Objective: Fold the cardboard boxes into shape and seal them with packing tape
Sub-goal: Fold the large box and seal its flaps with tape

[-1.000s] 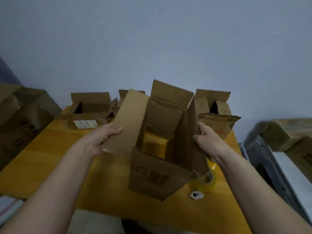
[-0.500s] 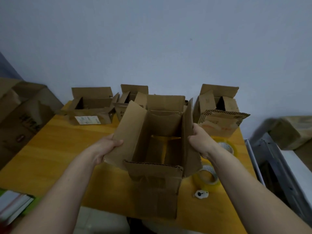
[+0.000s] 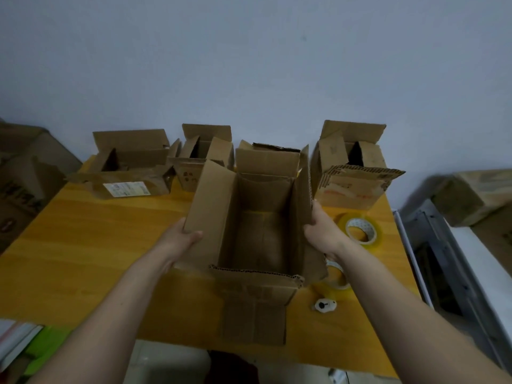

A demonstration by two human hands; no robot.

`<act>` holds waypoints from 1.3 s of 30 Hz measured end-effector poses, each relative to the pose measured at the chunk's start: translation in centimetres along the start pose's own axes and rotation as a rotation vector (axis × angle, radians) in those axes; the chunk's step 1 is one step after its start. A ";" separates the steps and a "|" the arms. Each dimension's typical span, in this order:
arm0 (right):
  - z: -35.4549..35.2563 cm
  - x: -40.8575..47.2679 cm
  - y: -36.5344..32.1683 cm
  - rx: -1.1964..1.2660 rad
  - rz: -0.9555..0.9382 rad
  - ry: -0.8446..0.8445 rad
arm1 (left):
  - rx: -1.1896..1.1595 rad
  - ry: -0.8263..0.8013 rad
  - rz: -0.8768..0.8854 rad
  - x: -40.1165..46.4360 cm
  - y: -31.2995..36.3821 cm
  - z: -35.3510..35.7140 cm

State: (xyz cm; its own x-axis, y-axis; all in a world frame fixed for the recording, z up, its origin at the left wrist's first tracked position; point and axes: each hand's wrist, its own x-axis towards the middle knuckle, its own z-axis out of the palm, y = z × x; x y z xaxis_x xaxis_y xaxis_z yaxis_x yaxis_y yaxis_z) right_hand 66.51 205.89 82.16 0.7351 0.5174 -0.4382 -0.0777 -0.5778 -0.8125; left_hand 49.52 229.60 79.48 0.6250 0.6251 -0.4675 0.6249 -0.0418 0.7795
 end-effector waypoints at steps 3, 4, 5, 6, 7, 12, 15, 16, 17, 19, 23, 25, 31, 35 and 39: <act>-0.7 -0.6 1.0 0.025 0.020 0.026 | 0.083 0.098 0.070 0.4 -0.5 0.9; -1.0 -0.6 1.1 0.033 0.026 0.041 | 0.113 0.125 0.090 0.4 -0.6 1.3; -1.2 -0.6 1.2 0.040 0.029 0.064 | 0.178 0.155 0.116 0.3 -0.5 1.9; -1.4 -0.5 1.1 0.044 0.030 0.090 | 0.306 0.200 0.155 0.1 -0.5 2.4; -1.6 -0.4 1.1 0.039 0.031 0.116 | 0.478 0.262 0.212 -0.3 -0.4 2.9; -2.9 -0.4 2.7 0.048 0.031 0.244 | 0.734 0.203 0.635 -2.4 -1.0 4.4; -3.5 -0.4 4.1 0.127 0.048 0.338 | 0.796 0.193 0.652 -3.0 -2.2 4.2; -3.5 -0.5 4.6 0.080 0.007 0.376 | 0.780 0.179 0.634 -3.0 -2.6 4.2; -3.3 -0.8 5.0 -0.057 -0.065 0.416 | 0.724 0.128 0.603 -3.2 -2.8 4.2; -2.7 -1.7 5.9 -0.489 -0.274 0.503 | 0.619 -0.036 0.537 -3.6 -3.2 4.2; -2.4 -2.7 7.6 -0.995 -0.630 0.375 | 0.657 -0.246 0.440 -4.0 -3.7 3.8; -2.6 -3.3 8.2 -0.994 -0.614 0.276 | 0.627 -0.288 0.396 -4.0 -3.7 3.7; -3.5 -5.5 9.4 -0.837 -0.489 -0.035 | 0.432 -0.266 0.353 -4.4 -3.4 4.5; -1.4 -6.1 9.0 -0.613 -0.430 -0.142 | 0.273 -0.141 0.403 -5.0 -3.7 5.7; 1.0 -5.6 9.3 -0.582 -0.395 0.206 | 0.300 0.055 0.430 -5.6 -3.9 7.6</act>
State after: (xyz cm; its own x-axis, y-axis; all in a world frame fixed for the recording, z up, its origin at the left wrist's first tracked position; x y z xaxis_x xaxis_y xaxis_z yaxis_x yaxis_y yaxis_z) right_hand 60.94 198.25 76.68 0.7502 0.6607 -0.0272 0.5480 -0.6442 -0.5336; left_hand 47.14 220.38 75.94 0.8342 0.5418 -0.1029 0.4288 -0.5199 0.7388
